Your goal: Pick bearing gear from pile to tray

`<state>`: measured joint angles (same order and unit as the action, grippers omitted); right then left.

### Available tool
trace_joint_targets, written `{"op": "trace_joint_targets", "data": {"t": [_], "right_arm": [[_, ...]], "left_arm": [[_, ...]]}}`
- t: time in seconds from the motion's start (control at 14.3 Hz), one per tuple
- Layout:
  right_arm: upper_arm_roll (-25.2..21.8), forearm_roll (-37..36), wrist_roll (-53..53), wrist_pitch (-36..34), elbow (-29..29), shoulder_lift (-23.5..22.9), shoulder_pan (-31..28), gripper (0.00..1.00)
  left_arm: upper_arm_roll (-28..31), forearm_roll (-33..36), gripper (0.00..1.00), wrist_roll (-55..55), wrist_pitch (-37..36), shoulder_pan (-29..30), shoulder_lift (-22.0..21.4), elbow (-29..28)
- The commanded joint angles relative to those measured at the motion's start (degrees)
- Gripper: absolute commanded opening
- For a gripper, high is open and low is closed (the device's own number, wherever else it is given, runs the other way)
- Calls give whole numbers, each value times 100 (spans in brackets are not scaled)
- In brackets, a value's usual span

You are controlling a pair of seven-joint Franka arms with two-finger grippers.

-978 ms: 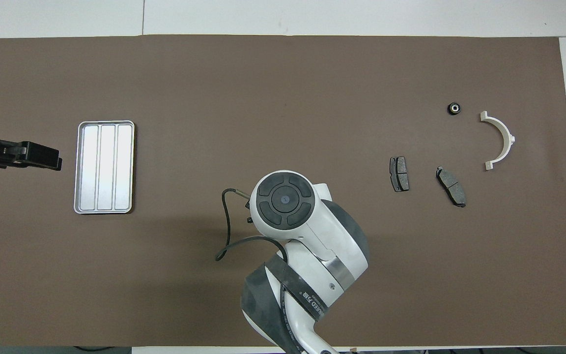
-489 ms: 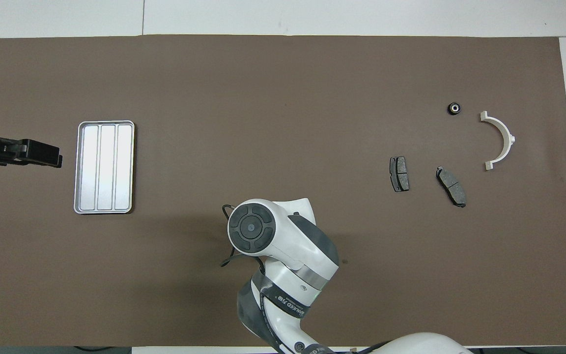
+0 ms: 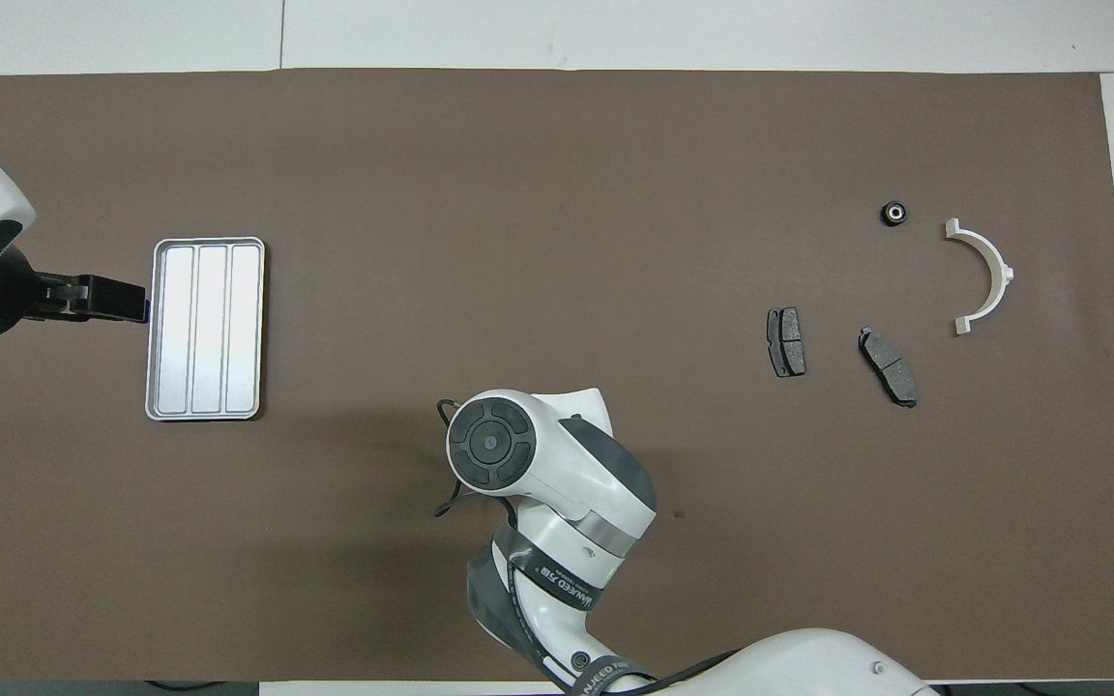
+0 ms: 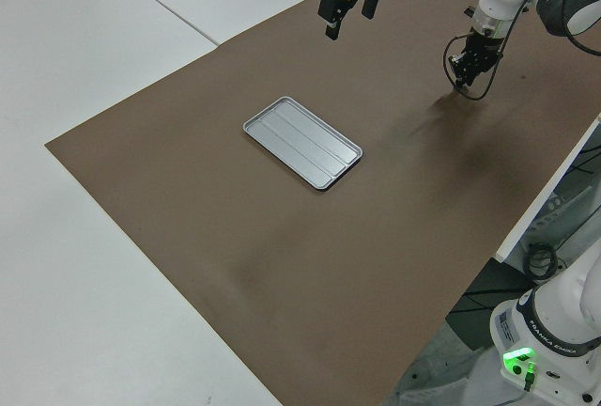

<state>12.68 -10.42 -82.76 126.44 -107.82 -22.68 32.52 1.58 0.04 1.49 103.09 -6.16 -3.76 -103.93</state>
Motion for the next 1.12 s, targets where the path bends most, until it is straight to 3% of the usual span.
{"op": "trace_joint_targets", "data": {"t": [0.0, 0.56, 0.7, 0.91, 1.05], "right_arm": [[24, -127, -118, 240, -90, 35, -61, 0], [24, -118, -144, 451, -151, 27, -114, 0], [24, -109, -144, 618, -248, 27, -140, 12], [24, -109, -144, 636, -275, 27, -184, 46], [24, -109, -144, 636, -275, 27, -193, 57]], "left_arm": [[62, -31, 100, -106, 203, -104, -274, -330], [62, -13, 100, -123, 282, -69, -230, -356], [62, 65, 100, -141, 352, -87, -195, -400], [62, 145, 100, -132, 466, -96, -204, -505], [62, 145, 100, -132, 493, -96, -204, -514]]}}
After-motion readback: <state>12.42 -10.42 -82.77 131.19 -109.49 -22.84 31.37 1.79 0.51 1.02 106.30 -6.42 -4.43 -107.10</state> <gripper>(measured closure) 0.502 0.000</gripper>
